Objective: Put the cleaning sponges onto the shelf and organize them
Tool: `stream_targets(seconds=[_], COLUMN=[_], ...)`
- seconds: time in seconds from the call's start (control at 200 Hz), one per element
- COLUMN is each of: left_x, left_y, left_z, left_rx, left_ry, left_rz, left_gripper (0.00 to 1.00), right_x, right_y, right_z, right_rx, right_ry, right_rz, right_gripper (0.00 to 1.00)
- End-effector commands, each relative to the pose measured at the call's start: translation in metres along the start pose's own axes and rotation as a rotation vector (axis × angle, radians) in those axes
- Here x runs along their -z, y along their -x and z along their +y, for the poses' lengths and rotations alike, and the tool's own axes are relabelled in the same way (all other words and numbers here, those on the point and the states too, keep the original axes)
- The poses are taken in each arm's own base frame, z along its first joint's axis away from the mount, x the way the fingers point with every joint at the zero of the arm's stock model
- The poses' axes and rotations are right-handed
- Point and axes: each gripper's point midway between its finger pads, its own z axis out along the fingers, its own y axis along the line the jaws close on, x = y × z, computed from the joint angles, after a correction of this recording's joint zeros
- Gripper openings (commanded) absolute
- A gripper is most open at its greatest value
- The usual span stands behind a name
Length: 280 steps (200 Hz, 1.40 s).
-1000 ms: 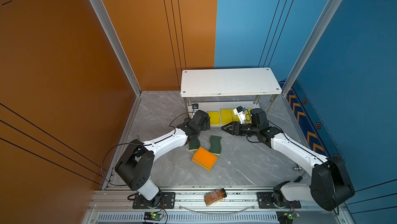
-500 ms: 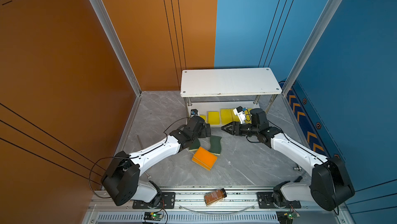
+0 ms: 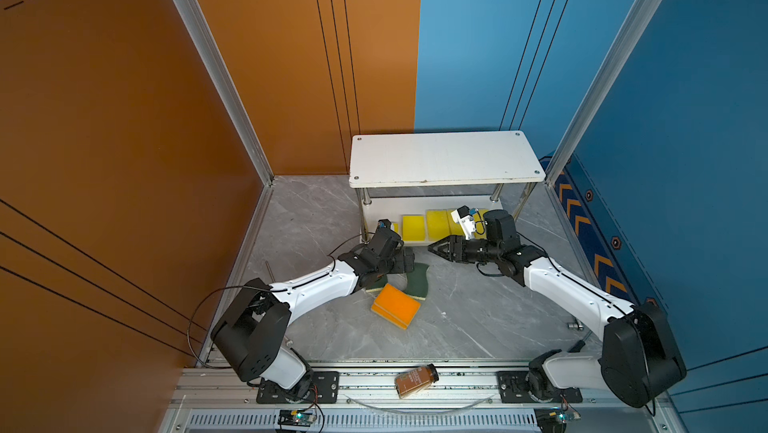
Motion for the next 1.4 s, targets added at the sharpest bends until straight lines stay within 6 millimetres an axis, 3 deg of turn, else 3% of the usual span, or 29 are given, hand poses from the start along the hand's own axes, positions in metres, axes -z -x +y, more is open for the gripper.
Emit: stream_targets(seconds=[0.0,0.436,1.097,1.157,1.397], left_x=[-0.002,-0.01,-0.026,-0.023,-0.03], left_y=[0.011,0.031,0.042,0.055,0.06], left_z=[-0.008,-0.016,-0.013,-0.021,-0.024], left_rx=[0.013,0.01,-0.006,-0.006,-0.011], left_ry=[-0.039,-0.056,-0.053,-0.071,-0.077], left_rz=[-0.018,-0.056,-0.063,-0.091,-0.097], left_gripper=[0.98,0.98,0.98,0.98,0.98], right_x=[0.004,0.004,0.007,0.007,0.008], right_y=[0.0,0.002,0.002,0.002,0.002], right_z=[0.005,0.007,0.007,0.008,0.008], right_rx=[0.008,0.012,0.014,0.015,0.016], right_ry=[0.012,0.018,0.017,0.017,0.015], right_rz=[-0.011,-0.009,-0.013,-0.014,-0.017], right_gripper=[0.57,0.57,0.57,0.57,0.57])
